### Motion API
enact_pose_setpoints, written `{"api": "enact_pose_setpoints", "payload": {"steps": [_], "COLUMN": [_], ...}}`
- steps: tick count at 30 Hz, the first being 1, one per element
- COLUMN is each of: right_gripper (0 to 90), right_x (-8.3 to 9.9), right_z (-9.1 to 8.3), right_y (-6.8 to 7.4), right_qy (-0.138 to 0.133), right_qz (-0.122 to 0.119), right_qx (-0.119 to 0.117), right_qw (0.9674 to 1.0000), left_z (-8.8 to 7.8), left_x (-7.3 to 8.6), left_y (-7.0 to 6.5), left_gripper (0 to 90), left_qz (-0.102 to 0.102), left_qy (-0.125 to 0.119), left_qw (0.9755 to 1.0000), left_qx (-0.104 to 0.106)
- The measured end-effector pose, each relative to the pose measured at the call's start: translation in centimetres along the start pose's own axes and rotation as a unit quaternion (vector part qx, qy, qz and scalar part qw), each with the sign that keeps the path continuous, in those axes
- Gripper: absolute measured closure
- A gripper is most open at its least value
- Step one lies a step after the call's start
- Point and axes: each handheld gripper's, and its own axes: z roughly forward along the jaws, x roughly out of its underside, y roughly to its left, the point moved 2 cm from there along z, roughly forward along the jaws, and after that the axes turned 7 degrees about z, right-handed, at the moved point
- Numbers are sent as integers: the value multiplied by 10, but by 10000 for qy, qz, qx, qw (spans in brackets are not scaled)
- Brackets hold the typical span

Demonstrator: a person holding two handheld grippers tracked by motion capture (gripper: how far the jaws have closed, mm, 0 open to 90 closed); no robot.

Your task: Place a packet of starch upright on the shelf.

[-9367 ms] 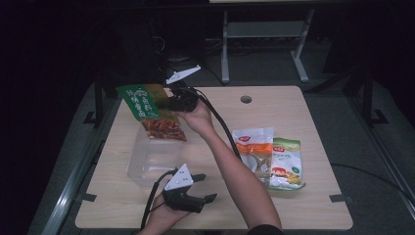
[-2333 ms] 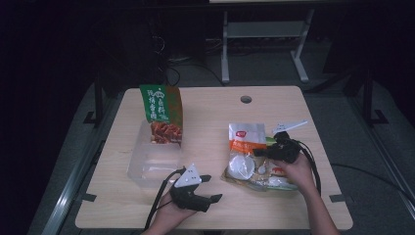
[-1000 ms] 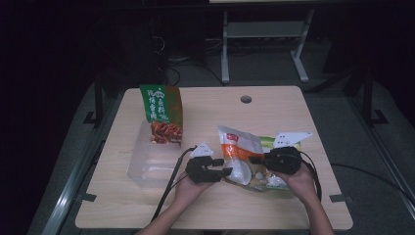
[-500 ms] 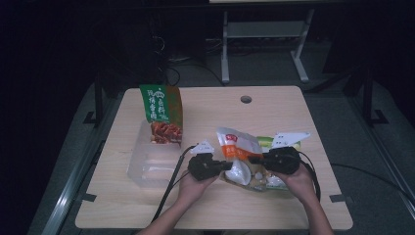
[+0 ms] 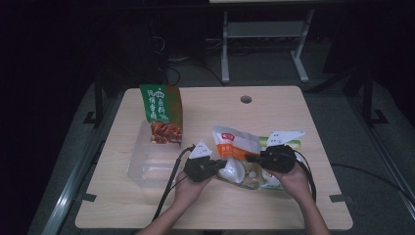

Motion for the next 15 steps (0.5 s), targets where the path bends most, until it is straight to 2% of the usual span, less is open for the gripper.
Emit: {"api": "enact_pose_setpoints", "payload": {"steps": [4,9,12,13,15], "right_gripper": [848,823,834,864,889], "right_x": [-2,-3,-1,0,0], "right_z": [3,9,12,15,15], "right_y": [2,1,0,-1,-1], "right_qy": [-6,21,98,159,193], "right_qz": [14,207,315,353,301], "right_qx": [-7,-90,-139,-150,-140], "right_qw": [10000,9997,9994,9991,9993], "left_z": [-2,-2,-3,-3,-4], "left_x": [3,6,7,7,8], "left_y": [0,0,-1,-1,-2], "left_gripper": [900,900,900,897,886], "left_qz": [19,0,-7,-14,-6], "left_qy": [7,13,22,20,26], "left_qw": [10000,10000,10000,10000,10000], "left_qx": [-62,-75,-77,-73,-62]}}
